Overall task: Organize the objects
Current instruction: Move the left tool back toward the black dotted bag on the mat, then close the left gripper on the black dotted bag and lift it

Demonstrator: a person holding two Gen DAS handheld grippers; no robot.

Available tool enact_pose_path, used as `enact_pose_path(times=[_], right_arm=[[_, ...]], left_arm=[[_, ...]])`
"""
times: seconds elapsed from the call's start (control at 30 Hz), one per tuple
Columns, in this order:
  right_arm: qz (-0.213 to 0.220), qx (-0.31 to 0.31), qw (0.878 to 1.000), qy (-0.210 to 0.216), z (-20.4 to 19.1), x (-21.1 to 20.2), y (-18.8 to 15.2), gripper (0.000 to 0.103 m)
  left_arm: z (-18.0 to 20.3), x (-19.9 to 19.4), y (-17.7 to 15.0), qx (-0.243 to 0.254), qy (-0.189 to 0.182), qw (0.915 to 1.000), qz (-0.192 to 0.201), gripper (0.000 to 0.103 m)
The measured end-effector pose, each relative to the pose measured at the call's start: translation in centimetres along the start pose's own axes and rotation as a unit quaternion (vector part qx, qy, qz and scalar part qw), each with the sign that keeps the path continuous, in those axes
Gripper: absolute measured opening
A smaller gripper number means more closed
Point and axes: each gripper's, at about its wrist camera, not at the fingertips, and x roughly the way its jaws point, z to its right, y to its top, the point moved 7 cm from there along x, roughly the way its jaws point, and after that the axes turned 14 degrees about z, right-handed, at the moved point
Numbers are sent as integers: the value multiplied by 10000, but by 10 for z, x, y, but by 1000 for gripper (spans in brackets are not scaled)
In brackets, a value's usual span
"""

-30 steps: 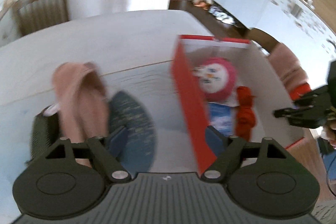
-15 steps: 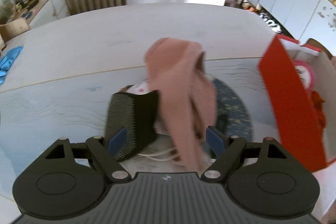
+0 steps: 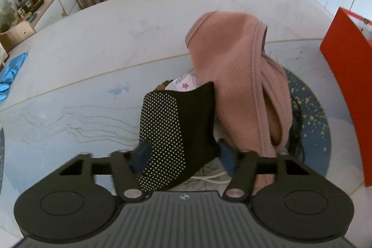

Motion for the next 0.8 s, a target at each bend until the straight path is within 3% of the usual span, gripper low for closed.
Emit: enact_pose_path(times=[0.17, 0.23, 0.33, 0.8], right_arm=[[-4, -1, 10000, -10, 0, 0, 0, 6], [-2, -2, 10000, -6, -1, 0, 0, 6], [3, 7, 10000, -6, 0, 0, 0, 6], [63, 25, 10000, 71, 0, 0, 0, 6]], left_arm=[[-6, 7, -4, 6, -17, 10000, -2, 31], [-8, 6, -4, -34, -62, 10000, 44, 17], [-10, 1, -2, -101, -146, 9998, 107, 8], [-33, -65, 18, -540, -138, 9980, 314, 2]])
